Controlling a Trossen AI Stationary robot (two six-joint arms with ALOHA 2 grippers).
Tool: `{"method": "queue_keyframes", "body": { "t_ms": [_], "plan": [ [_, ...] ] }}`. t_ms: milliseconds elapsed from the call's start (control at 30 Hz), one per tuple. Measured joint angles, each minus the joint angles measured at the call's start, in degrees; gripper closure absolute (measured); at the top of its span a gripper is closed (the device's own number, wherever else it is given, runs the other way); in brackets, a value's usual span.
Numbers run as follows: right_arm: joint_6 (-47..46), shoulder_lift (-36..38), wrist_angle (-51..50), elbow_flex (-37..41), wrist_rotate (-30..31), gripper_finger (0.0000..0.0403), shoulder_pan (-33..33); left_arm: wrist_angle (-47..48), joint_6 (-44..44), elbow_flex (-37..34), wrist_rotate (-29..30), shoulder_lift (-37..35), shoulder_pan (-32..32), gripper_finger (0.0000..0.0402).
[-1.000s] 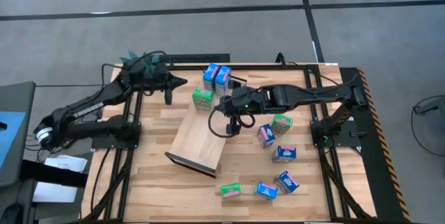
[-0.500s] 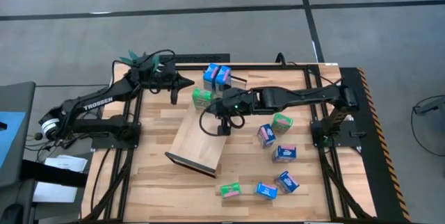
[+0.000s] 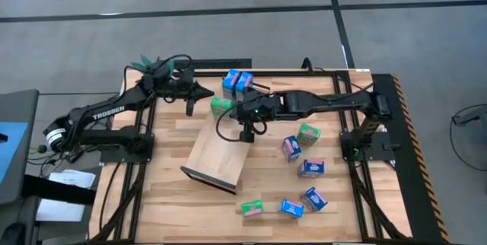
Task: Stack cereal on shelf
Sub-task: Put the middle green cereal box on the shelf
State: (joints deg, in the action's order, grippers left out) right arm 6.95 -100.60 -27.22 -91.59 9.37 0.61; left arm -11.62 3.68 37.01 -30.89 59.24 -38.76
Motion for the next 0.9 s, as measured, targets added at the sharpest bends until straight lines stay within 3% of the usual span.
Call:
{"method": "queue_keyframes", "body": {
  "t_ms": [633, 900],
  "plan": [
    [0.6, 0.0, -1.5, 0.0, 1.2, 0.0390, 0.8, 0.2, 6.2, 0.0, -2.5, -0.2, 3.2, 0.0401],
    [0.6, 0.0, -2.9, 0.0, 3.0, 0.0390, 1.1, 2.8, 8.2, 0.0, -3.5, -3.4, 4.7, 0.0401]
  ]
}}
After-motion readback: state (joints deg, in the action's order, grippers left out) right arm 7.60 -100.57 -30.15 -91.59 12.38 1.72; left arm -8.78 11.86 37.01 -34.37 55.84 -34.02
